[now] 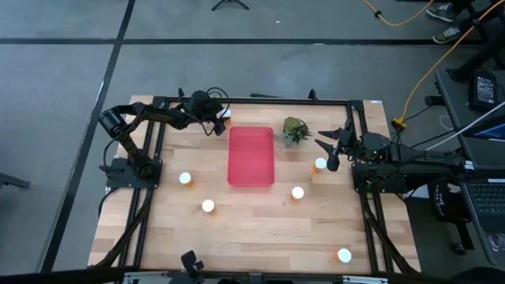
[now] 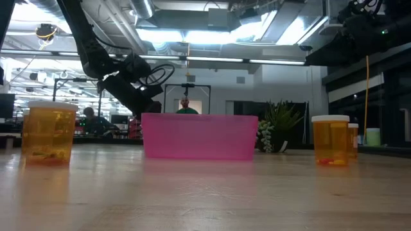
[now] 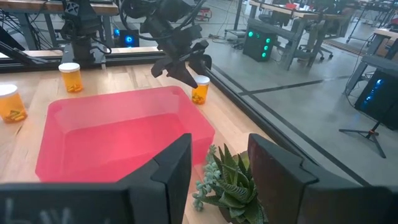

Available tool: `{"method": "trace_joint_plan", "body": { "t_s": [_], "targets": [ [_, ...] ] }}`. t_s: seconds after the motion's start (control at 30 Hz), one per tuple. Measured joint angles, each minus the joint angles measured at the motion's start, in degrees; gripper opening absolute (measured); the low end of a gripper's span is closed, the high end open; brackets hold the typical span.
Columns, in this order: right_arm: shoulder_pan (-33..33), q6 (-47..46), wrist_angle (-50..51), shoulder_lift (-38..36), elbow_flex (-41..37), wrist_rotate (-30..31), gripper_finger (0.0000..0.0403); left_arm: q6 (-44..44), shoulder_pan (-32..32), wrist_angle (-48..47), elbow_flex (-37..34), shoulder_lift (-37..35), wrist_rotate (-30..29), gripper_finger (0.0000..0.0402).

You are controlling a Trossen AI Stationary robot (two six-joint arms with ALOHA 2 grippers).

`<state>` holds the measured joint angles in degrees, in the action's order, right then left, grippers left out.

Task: Pick and place pill bottles into a basket
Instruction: Put the orange pill bottle into the red bin

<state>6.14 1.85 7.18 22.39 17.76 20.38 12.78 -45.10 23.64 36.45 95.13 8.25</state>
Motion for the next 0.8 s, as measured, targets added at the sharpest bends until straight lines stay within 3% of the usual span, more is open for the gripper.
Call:
{"method": "trace_joint_plan", "body": {
  "t_s": [0.8],
  "targets": [
    [0.0, 0.2, 0.1, 0.0, 0.0, 0.0, 0.0161, 1.4, 0.0, -1.9, -0.1, -2.1, -0.1, 0.0216]
  ]
}}
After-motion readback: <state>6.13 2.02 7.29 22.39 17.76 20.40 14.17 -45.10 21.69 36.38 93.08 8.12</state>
